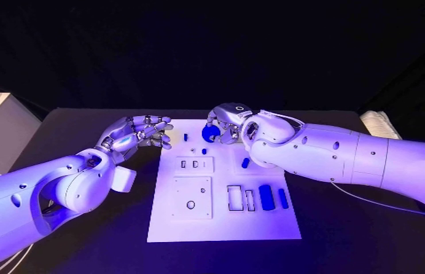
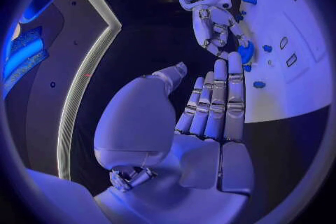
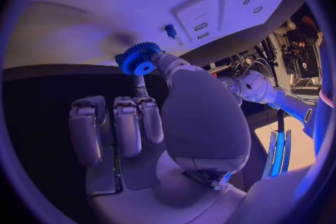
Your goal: Assemble the parts on the task board
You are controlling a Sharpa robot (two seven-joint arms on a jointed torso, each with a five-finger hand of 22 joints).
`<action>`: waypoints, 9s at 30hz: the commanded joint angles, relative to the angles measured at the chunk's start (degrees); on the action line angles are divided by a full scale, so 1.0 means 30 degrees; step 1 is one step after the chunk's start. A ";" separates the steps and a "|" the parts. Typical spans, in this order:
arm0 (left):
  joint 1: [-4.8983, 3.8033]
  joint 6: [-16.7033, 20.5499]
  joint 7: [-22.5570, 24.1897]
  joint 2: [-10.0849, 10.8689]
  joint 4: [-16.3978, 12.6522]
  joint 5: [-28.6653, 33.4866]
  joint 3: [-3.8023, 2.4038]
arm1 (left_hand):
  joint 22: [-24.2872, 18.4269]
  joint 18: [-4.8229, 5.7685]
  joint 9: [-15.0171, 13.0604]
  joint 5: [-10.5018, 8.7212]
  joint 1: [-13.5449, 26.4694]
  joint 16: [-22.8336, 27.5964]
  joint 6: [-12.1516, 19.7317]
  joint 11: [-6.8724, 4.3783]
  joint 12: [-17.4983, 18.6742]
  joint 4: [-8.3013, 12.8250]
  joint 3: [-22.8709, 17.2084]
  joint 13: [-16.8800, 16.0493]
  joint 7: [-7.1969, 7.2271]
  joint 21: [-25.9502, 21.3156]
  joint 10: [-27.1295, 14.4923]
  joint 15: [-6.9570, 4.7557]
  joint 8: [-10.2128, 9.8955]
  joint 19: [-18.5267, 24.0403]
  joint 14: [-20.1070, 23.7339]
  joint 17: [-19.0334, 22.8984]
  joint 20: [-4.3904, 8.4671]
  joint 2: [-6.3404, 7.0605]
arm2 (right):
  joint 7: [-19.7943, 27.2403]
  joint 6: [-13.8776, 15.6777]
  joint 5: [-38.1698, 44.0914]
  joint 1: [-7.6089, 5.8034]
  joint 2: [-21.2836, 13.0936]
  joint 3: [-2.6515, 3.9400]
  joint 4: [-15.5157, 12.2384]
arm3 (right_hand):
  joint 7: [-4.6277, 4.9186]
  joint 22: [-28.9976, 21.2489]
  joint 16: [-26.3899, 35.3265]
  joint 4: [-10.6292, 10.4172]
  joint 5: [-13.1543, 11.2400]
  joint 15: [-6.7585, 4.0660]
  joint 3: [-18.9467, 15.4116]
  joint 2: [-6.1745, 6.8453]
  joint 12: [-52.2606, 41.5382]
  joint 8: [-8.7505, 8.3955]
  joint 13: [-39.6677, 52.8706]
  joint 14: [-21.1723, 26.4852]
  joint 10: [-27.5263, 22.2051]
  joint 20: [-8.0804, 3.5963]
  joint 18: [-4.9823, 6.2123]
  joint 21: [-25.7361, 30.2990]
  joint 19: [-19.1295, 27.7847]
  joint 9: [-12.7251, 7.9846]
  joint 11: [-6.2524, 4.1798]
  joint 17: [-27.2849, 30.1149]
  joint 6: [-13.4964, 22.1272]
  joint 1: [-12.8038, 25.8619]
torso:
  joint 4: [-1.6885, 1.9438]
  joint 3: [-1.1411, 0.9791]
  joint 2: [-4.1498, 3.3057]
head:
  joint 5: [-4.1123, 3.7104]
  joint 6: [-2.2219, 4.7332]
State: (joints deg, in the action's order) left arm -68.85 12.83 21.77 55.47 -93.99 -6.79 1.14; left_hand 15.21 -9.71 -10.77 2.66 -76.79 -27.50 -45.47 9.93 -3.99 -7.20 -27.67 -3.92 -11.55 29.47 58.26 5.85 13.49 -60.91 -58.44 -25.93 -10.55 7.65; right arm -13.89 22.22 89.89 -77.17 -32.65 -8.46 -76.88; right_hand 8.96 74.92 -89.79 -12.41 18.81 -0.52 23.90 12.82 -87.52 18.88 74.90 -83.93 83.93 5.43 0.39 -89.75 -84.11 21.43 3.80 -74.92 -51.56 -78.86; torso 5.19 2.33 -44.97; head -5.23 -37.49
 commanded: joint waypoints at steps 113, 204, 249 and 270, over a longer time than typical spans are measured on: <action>-0.0003 -0.0397 -0.0090 -0.0065 0.0349 -0.0274 -0.0004 | 0.0172 -0.0176 -0.0060 0.0060 0.0157 -0.0157 0.0152 0.0040 -0.0002 0.0066 -0.0084 -0.0019 -0.0763 0.0402 -0.0106 0.0035 -0.0025 0.0316 0.0194 -0.0159 -0.0006 -0.0143 | 0.5763 0.3361 -0.7286 0.0188 -0.3017 0.0097 -0.0645 | 0.0330 0.5027 -0.0053 -0.0331 -0.1154 0.0382 -0.2066 -0.0981 0.0487 -0.1347 0.3271 -0.2012 0.0048 0.0262 -0.0129 -0.0083 -0.1963 -0.1353 0.0453 -0.4986 0.1294 0.2198 | -0.0298 -0.0139 0.0138 | 0.0199 0.0099; 0.0041 -0.0436 -0.0022 -0.0044 0.0434 -0.0295 0.0002 | 0.0219 -0.0186 -0.0075 0.0063 0.0136 -0.0174 0.0156 0.0036 -0.0008 0.0122 -0.0099 -0.0022 -0.0755 0.0487 -0.0096 0.0031 -0.0019 0.0393 0.0228 -0.0202 -0.0012 -0.0118 | 0.7733 -0.0791 -0.9022 0.1625 -0.5207 0.0094 0.3042 | -0.0243 0.5027 -0.0070 0.1631 -0.1494 -0.0071 0.0526 -0.0686 0.0145 -0.0278 0.3767 -0.2022 0.0666 -0.0076 -0.0129 -0.0083 -0.1963 -0.1626 -0.0063 -0.5027 -0.0535 0.0082 | -0.0500 -0.0441 0.0101 | -0.0138 -0.0235; 0.0040 0.0286 -0.2164 -0.0530 0.0973 -0.1633 0.0027 | 0.9035 0.0361 -0.3943 0.0112 0.0813 -1.6526 -0.0687 -0.1989 -1.2205 0.0051 0.0105 -0.8382 0.0989 1.1155 0.0989 -0.1885 0.5173 -0.2322 -0.7110 -1.4863 0.1595 0.0095 | 0.0411 0.2964 -0.5897 0.0722 -0.2758 -0.0073 -0.4280 | -0.0549 0.5027 -0.0070 0.1887 -0.1441 -0.0333 0.1164 -0.1093 0.0124 0.0709 0.3831 -0.2022 0.0761 -0.0367 -0.0129 -0.0083 -0.1963 -0.1319 -0.0369 -0.5027 -0.0906 0.0613 | -0.0627 -0.0171 0.0811 | 0.0718 -0.1021; 0.0027 -0.1044 -0.5942 -0.0790 0.1019 -0.5204 0.0033 | 1.8229 0.1884 -0.6232 0.0121 0.1009 -2.0831 -0.0330 -0.2752 -2.2658 -0.0158 -0.1405 -1.8618 0.1754 1.7157 0.5379 -0.2609 0.6985 -0.6559 -1.0520 -2.1355 0.2305 -0.0150 | -0.1956 0.3386 -0.3768 0.2471 -0.0215 -0.0323 -0.3663 | -0.0520 0.5027 -0.0070 0.1997 -0.1434 -0.0323 0.1241 -0.1053 0.0147 0.0755 0.3808 -0.2022 0.0735 -0.0369 -0.0129 -0.0083 -0.1963 -0.1314 -0.0348 -0.5027 -0.0801 0.0627 | -0.0606 -0.0188 0.0774 | 0.0985 -0.1358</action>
State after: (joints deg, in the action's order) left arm -68.75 11.64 6.66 53.25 -90.91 -19.36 1.24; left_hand 69.79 -5.20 -29.41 2.66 -73.79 -89.81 -46.32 1.69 -71.61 -7.73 -31.58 -59.29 -6.62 80.71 74.11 -1.55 34.18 -80.23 -83.84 -74.95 -3.59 7.47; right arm -17.96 31.54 75.94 -69.92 -33.47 -9.45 -87.98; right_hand 7.55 74.95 -89.79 -6.49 14.60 -1.23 27.30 9.83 -87.02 20.74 74.90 -84.04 84.04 4.82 0.39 -89.75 -83.90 16.85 3.08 -74.91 -53.99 -77.21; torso 3.35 1.82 -42.64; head -2.37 -41.36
